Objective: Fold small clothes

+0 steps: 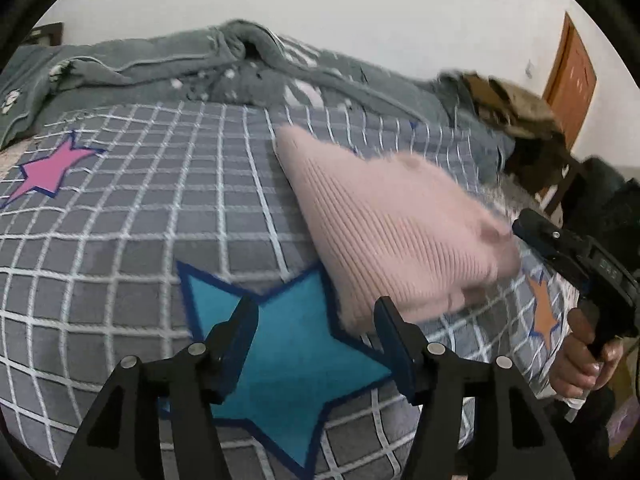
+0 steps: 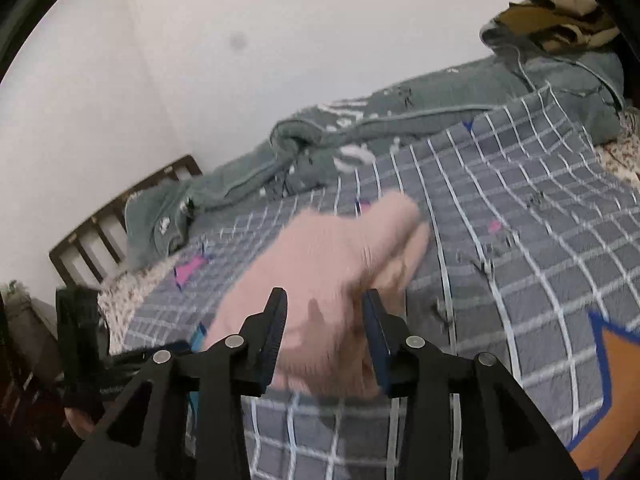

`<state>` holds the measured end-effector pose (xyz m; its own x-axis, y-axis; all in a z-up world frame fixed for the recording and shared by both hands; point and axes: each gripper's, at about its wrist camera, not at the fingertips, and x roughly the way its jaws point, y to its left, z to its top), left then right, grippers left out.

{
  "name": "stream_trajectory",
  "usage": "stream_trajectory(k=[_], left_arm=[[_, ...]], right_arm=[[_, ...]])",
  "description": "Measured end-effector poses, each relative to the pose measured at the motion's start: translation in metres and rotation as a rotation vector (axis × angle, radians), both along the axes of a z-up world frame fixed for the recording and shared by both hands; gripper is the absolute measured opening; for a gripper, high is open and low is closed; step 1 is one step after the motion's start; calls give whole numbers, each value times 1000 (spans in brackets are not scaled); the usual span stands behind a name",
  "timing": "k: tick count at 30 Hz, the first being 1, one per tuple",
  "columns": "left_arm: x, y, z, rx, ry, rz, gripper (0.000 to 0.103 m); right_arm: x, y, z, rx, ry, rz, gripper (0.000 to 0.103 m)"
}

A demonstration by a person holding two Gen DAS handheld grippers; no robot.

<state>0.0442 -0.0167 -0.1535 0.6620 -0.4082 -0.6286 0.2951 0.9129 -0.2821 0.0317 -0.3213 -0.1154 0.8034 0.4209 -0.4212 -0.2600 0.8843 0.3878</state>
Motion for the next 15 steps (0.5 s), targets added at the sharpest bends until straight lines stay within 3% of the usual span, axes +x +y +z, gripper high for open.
stream_trajectory(k=[6,9,10,12,14,15], left_arm=[[34,3,22,-20,-31,15,60],[58,3,27,-39,-18,25,60],[65,3,28,-49,-11,22,60],[75,4,29,-67,-7,9,60],[86,1,28,-103,-4,-21,62],[92,-3,27,-113,2,-36,62]], right_arm=[[60,16,2,-77,88,-63,40],[81,30,-16,-174,148,-68,13],[76,28,-15,-169,115,-69,13],[58,8,-13,-66,60,-59,12],[59,-11,-26,34,129,-98,13],[67,-13,-37,36,184,-102,14]])
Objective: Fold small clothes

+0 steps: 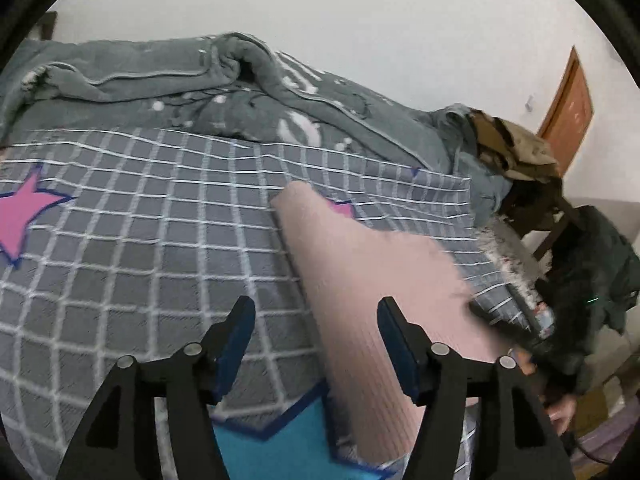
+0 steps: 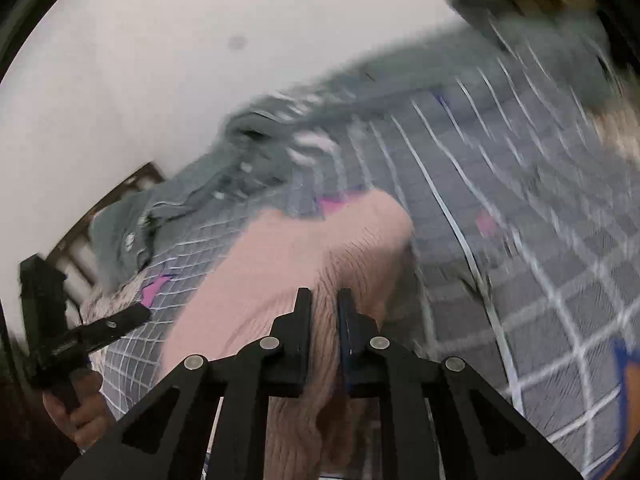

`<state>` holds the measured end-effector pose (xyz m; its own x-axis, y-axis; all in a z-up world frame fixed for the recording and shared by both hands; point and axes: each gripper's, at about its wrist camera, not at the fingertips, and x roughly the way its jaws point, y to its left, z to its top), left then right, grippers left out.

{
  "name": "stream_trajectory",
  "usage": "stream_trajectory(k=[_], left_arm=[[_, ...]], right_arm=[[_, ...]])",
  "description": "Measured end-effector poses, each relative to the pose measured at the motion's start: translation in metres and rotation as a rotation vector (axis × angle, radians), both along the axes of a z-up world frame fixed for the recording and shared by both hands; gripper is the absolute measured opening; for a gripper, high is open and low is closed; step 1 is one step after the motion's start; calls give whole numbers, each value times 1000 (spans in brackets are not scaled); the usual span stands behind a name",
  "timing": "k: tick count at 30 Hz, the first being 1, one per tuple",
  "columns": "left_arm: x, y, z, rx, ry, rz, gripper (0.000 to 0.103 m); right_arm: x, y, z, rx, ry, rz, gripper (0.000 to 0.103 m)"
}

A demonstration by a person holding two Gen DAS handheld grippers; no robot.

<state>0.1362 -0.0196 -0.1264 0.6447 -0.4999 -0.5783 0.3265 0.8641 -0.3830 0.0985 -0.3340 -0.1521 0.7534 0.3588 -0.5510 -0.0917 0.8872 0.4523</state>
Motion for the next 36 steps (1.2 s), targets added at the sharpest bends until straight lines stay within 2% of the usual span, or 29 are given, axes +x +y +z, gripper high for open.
stream_trajectory(k=[2,5,6,7,9,11,15,23,36], left_arm=[[13,-11,-4,1,27,-30,62],[30,-26,-14,-15,88,-90,63],[36,-31,-18,-8,109,-94,63],[39,-34,-21,-4,123,-94,63],[49,-40,-28,-9,161,-95,63],[52,-41,-33,-21,177,-95,63],[56,-44,-39,-2,189,-99,67],[58,-47,-46,20,161,-91,70],[56,-53,-43,70,89,-58,70]], right_arm=[[5,3,-3,-36,20,2,16],[5,3,19,-14,-10,23,32],[7,6,24,-25,-15,25,43],[10,9,28,-46,-16,29,51],[21,19,26,-97,5,43,51],[31,23,12,-126,63,43,51],[40,16,-12,-90,116,39,62],[44,19,-15,-126,134,52,61],[48,19,-15,-118,84,27,62]])
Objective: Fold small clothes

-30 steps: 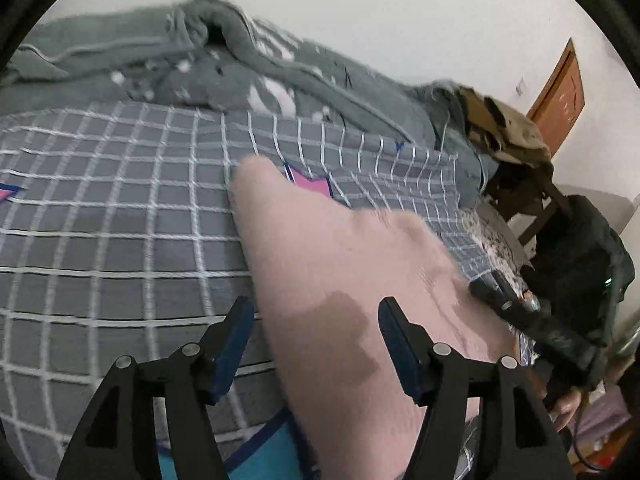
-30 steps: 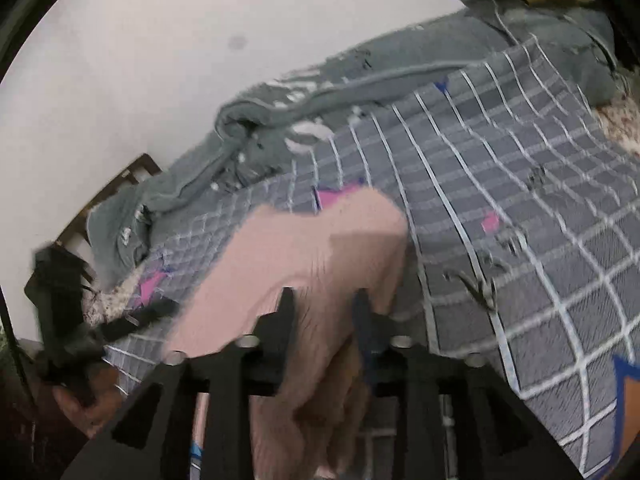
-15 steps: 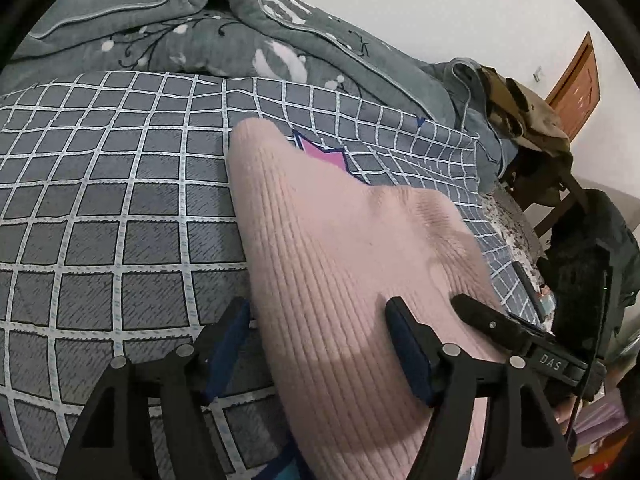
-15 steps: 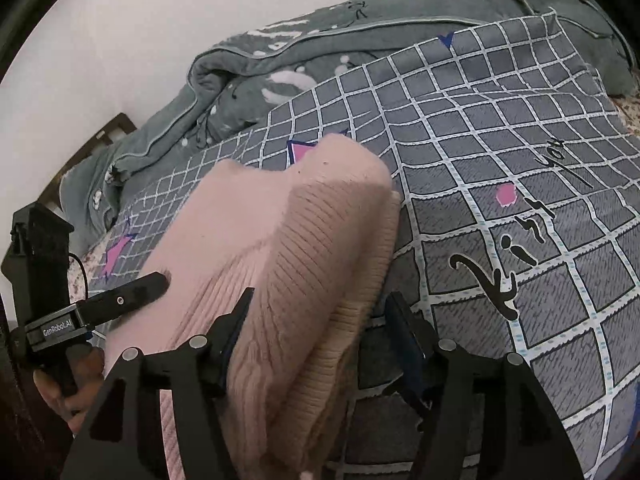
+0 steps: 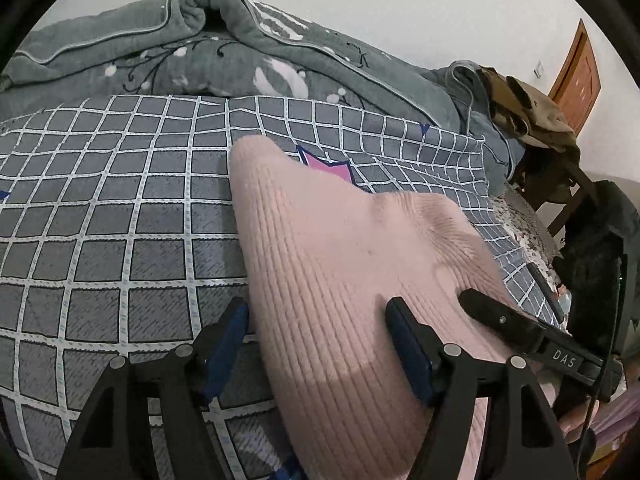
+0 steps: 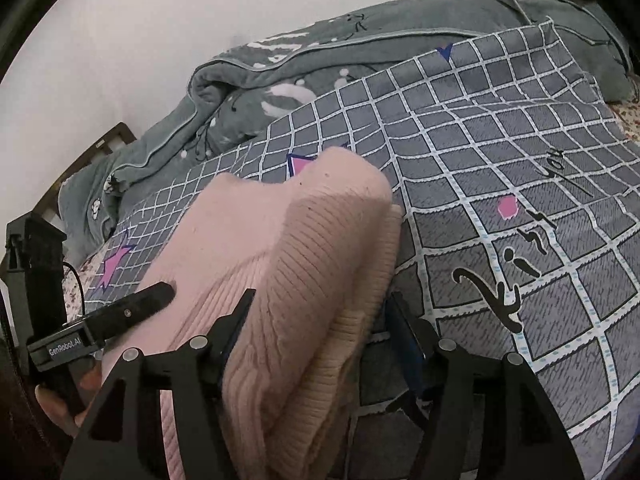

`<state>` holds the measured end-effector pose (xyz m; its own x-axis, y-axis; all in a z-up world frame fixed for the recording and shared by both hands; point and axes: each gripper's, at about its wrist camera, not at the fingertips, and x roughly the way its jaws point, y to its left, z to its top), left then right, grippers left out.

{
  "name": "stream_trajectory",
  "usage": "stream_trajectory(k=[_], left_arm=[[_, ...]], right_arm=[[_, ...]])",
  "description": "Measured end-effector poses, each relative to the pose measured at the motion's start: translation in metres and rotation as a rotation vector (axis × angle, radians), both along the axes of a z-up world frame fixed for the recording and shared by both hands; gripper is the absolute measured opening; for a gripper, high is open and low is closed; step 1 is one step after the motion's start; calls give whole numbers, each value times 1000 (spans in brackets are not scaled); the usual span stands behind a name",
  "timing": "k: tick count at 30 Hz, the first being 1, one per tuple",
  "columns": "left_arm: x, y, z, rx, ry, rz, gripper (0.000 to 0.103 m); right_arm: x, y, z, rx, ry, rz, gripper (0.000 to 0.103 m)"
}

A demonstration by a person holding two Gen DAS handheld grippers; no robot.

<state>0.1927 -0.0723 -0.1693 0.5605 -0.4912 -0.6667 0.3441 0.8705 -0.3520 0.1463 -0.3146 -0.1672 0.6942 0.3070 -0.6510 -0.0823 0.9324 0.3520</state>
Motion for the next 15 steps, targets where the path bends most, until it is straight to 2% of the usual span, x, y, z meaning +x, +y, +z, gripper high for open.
stream_trajectory(k=[6,7,15], left_arm=[[0,3,1,-4,-6,2,70],[0,2,0,-3,-5,3,69],[-2,1,0,-2,-10,1,69]], right_arm=[[0,1,4,-11,-10,-11,61],[1,1,3,-5,-7,-12,59],[4,0,-2,7,59,20,56]])
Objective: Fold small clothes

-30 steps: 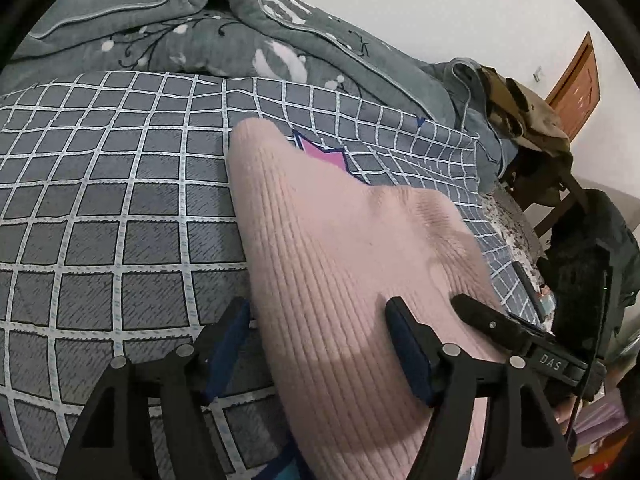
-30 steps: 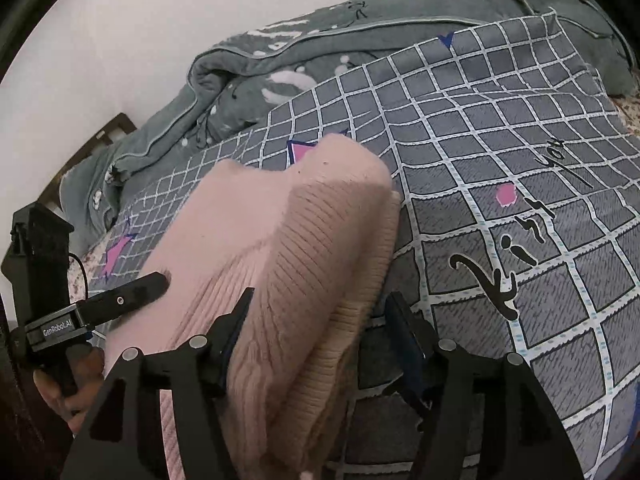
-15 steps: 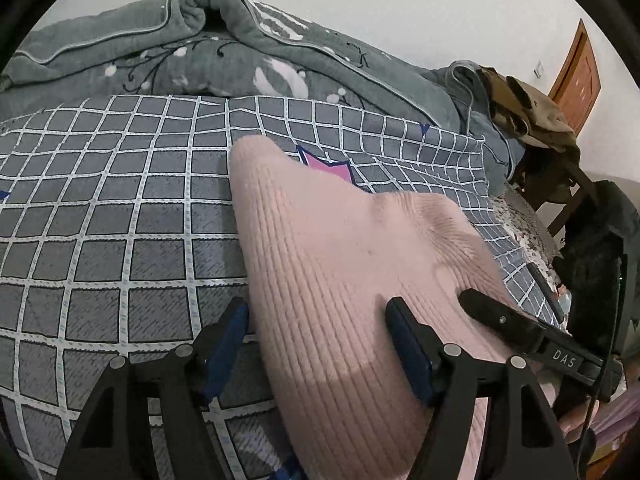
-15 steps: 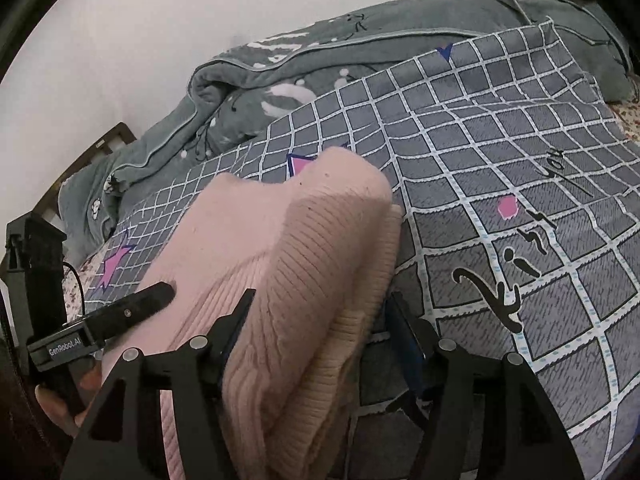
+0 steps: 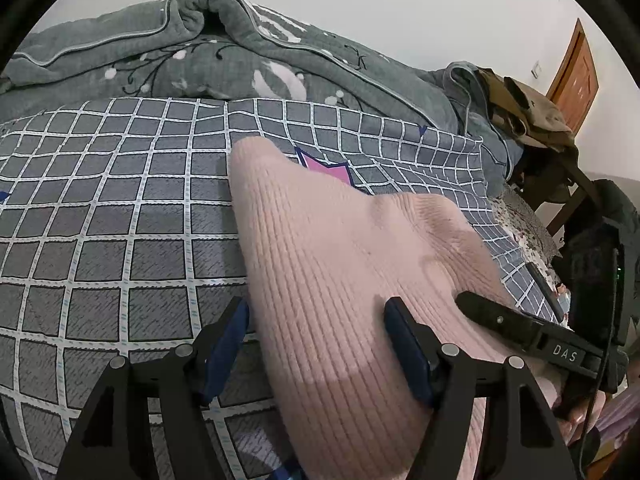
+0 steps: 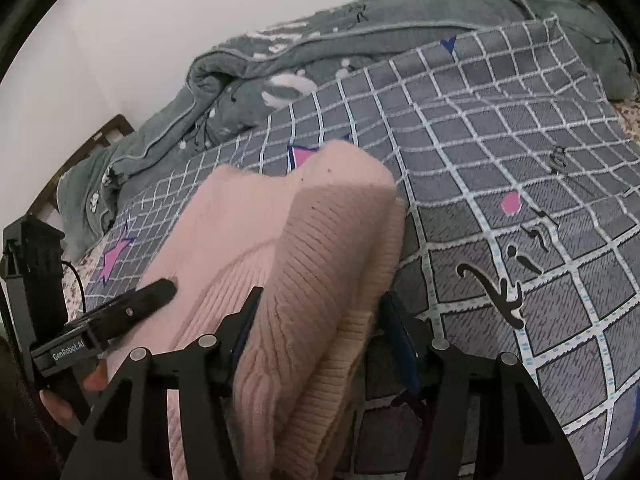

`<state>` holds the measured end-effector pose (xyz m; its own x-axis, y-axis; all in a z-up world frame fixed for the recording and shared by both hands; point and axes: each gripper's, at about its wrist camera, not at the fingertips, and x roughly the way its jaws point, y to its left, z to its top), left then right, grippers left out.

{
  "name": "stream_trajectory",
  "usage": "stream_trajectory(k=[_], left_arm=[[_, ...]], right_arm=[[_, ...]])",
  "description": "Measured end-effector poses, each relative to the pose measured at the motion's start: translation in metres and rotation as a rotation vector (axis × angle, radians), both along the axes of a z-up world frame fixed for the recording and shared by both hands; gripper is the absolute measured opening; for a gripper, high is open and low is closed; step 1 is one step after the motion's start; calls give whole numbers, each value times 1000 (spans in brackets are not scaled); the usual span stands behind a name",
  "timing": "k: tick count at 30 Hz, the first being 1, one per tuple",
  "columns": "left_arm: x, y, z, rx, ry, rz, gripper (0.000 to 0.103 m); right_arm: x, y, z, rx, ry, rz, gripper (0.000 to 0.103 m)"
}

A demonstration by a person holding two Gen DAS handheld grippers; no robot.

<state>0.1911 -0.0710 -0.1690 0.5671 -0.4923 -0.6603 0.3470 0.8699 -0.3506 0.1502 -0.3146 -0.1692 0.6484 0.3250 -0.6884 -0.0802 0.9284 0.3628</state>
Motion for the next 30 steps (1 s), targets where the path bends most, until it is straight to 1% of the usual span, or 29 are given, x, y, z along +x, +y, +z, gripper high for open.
stream_trajectory(k=[3,8,14,17,19,20,21,22,26,28,30], left_arm=[[-1,-1,-1,-2,5,4,69],[0,-3,-2,-2,9,11,68],[0,-4,-2,-2,4,15,62],[-1,-3,-2,-9,-6,19,55],[-2,-3,-1,-13,-20,20,45],[-2,-3,0,-14,-27,21,43],[-3,-2,1,-16,-35,23,40],[-4,-2,2,-21,-42,26,38],[-4,2,6,-41,-56,32,35],[-4,6,8,-62,-58,33,35],[-3,9,10,-65,-63,37,34]], right_arm=[[2,-3,-3,22,19,3,57],[1,-2,-4,17,11,-1,58],[1,-4,-7,44,1,-1,58],[0,-3,-6,54,-2,-2,58],[0,-2,-6,78,-3,8,49],[0,-2,-6,97,-5,15,46],[1,-2,-5,117,-8,21,41],[0,-2,-5,124,-14,23,38],[-7,8,4,76,-67,14,32],[-8,10,8,73,-83,9,31],[-7,11,11,88,-91,6,31]])
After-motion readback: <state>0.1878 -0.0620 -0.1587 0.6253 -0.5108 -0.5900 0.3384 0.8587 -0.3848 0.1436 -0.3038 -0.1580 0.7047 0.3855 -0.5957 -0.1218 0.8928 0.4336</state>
